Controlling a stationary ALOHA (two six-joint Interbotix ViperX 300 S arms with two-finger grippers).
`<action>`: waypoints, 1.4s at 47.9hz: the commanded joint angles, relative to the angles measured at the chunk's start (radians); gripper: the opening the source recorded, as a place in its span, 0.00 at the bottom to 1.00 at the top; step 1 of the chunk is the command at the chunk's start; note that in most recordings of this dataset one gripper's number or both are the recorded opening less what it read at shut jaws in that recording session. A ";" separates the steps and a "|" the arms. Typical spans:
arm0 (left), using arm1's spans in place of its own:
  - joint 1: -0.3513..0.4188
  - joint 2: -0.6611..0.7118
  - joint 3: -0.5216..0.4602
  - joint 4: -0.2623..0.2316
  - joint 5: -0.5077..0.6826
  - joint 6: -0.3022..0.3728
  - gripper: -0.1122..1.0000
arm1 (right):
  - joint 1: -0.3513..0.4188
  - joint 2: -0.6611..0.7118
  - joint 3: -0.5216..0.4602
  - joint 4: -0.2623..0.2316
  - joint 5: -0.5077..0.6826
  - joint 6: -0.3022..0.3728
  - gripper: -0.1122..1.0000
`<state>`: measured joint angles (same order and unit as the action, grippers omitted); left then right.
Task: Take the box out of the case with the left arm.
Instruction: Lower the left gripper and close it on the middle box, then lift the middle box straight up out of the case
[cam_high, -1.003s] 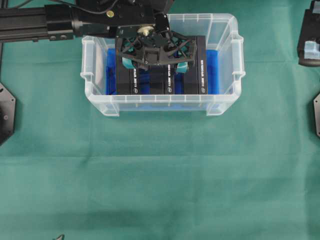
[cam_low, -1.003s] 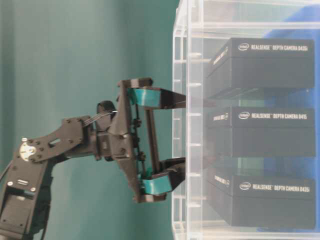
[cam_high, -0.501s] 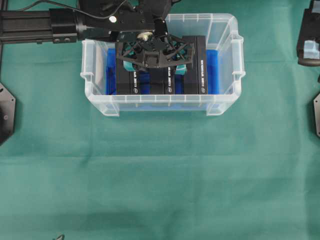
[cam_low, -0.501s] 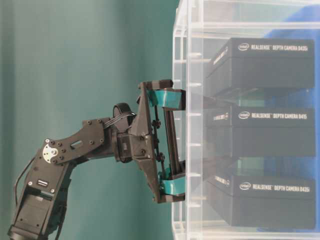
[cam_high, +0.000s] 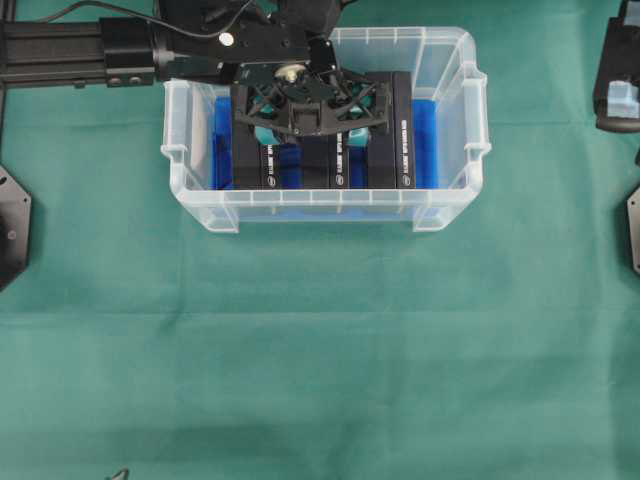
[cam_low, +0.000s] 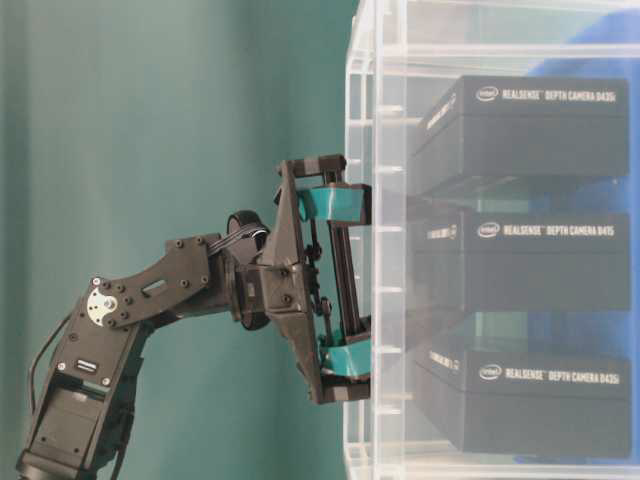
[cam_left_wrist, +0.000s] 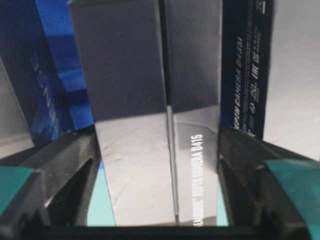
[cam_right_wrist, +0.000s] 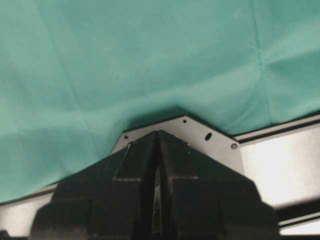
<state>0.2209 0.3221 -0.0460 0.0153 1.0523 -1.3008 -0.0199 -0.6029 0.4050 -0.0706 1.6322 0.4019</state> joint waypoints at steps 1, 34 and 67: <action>-0.005 -0.017 -0.025 -0.002 -0.008 -0.015 0.65 | 0.000 -0.005 -0.009 -0.002 -0.005 -0.002 0.11; -0.005 -0.072 -0.100 -0.002 0.138 -0.028 0.65 | 0.000 -0.005 -0.009 -0.002 -0.005 -0.003 0.11; -0.009 -0.084 -0.563 -0.003 0.561 -0.023 0.65 | 0.000 -0.005 -0.009 -0.037 -0.006 -0.003 0.11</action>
<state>0.2132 0.2961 -0.5384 0.0123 1.5739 -1.3254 -0.0199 -0.6044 0.4050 -0.1012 1.6306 0.4004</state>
